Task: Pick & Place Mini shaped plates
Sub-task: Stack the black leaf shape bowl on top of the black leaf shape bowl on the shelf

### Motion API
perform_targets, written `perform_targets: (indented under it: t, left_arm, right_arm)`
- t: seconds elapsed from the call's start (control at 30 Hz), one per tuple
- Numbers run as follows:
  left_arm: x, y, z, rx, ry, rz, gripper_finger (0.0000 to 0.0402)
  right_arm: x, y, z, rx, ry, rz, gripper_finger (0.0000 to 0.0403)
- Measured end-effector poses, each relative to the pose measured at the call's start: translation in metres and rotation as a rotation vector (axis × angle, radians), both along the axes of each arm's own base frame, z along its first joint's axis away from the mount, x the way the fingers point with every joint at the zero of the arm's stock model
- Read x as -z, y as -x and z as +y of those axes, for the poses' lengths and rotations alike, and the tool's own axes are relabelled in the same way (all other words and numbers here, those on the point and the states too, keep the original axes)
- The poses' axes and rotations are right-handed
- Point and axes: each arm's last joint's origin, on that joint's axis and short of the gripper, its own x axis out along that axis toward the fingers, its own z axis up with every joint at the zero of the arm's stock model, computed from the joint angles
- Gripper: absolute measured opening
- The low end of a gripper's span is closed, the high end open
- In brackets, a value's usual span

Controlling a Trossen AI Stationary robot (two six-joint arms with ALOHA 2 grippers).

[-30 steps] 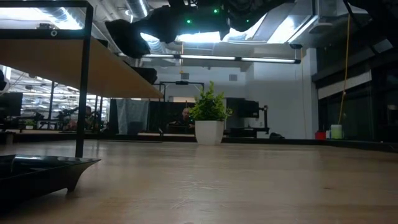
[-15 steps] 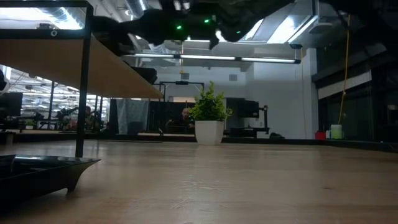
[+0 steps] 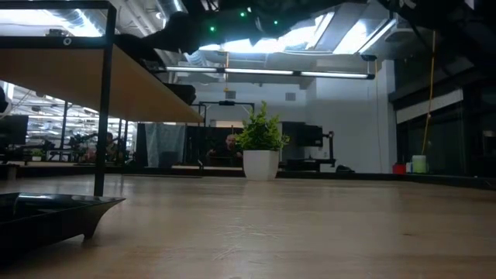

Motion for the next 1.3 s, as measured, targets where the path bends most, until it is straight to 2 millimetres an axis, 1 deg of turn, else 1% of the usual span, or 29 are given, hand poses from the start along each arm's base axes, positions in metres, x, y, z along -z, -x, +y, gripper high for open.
perform_targets:
  t: [0.2, 0.37, 0.5, 0.7, 0.77, 0.9, 1.07, 1.2, 1.3]
  left_arm:
    - [0.000, 0.000, 0.000, 0.000, 0.000, 0.000, 0.0004]
    - [0.000, 0.000, 0.000, 0.000, 0.000, 0.000, 0.0004]
    - [0.000, 0.000, 0.000, 0.000, 0.000, 0.000, 0.0004]
    - [0.000, 0.000, 0.000, 0.000, 0.000, 0.000, 0.0004]
    - [0.000, 0.000, 0.000, 0.000, 0.000, 0.000, 0.0004]
    - [0.000, 0.000, 0.000, 0.000, 0.000, 0.000, 0.0004]
    - [0.000, 0.000, 0.000, 0.000, 0.000, 0.000, 0.0004]
    - [0.000, 0.000, 0.000, 0.000, 0.000, 0.001, 0.0004]
    - [0.000, 0.000, 0.000, 0.000, 0.000, 0.000, 0.0004]
  right_arm:
    - [0.005, 0.003, -0.009, 0.019, -0.010, 0.051, 0.0005]
    - [0.008, 0.003, -0.009, 0.021, -0.022, 0.085, 0.0012]
    - [0.006, 0.004, -0.009, 0.024, -0.036, 0.083, 0.0035]
    - [0.004, 0.004, -0.010, 0.027, -0.043, 0.083, 0.0080]
    - [-0.002, 0.005, -0.010, 0.027, -0.044, 0.089, 0.0095]
    - [-0.019, 0.008, -0.009, 0.027, -0.051, 0.130, 0.0117]
    - [-0.047, 0.019, -0.005, -0.023, -0.086, 0.228, 0.0128]
    - [-0.062, 0.030, 0.007, -0.051, -0.174, 0.336, 0.0129]
    - [-0.065, 0.038, 0.021, -0.074, -0.233, 0.421, 0.0129]
